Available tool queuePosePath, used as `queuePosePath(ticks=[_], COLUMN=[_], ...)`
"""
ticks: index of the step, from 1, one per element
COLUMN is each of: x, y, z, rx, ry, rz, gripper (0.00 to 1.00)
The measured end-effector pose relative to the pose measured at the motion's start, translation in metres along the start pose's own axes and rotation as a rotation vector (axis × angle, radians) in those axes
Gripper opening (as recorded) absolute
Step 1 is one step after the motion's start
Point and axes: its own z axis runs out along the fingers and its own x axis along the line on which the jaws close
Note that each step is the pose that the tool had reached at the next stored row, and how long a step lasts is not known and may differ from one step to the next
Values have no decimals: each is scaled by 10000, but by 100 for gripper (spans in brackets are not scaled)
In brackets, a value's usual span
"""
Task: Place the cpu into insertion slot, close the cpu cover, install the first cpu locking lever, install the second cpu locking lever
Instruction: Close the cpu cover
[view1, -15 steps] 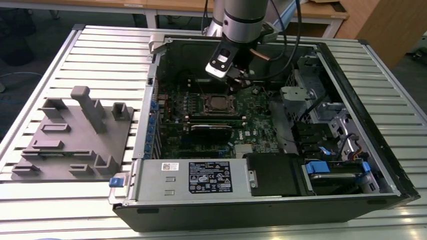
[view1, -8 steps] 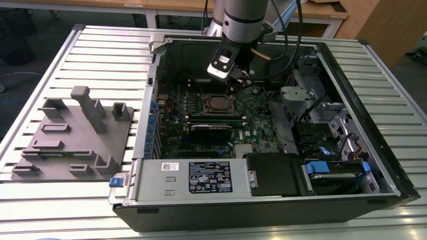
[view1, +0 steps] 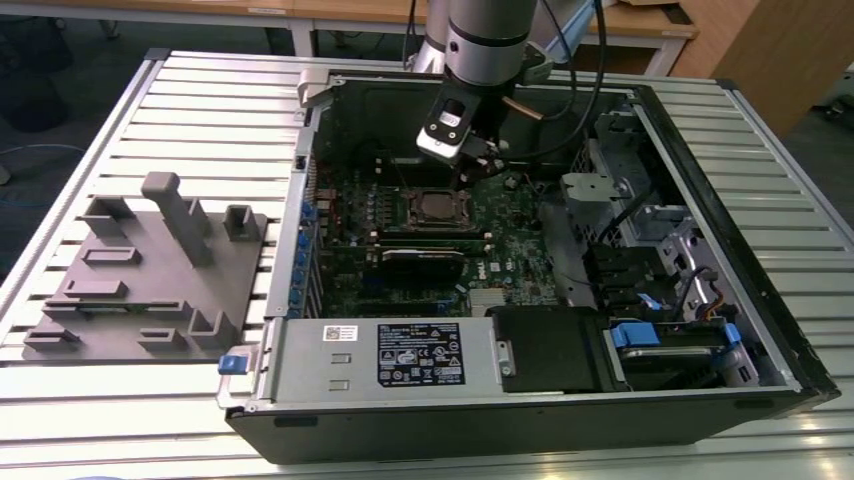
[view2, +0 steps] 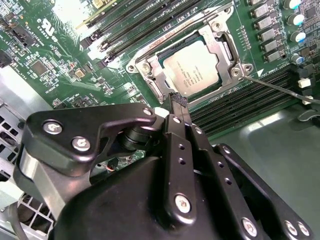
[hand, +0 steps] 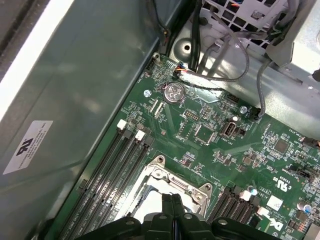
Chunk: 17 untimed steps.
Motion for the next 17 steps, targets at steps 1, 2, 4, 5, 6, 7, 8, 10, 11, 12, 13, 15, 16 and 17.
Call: queuePosePath(ticks=[1, 2, 4, 5, 6, 7, 8, 10, 11, 12, 13, 15, 16, 17], x=[0, 0, 0, 0, 0, 0, 0, 0, 0, 0, 0, 0, 0, 0], y=[0, 0, 0, 0, 0, 0, 0, 0, 0, 0, 0, 0, 0, 0], z=[0, 0, 0, 0, 0, 0, 0, 0, 0, 0, 0, 0, 0, 0], rx=[0, 0, 0, 0, -1, 0, 0, 3, 4, 6, 8, 11, 14, 16], ry=[0, 0, 0, 0, 0, 0, 1, 4, 6, 9, 11, 16, 19, 22], rz=[0, -1, -1, -1, -1, -4, -16, -88, -140, -199, -267, -387, -454, -520], gripper=[11, 11, 11, 11, 11, 11, 11, 11, 11, 11, 11, 11, 11, 11])
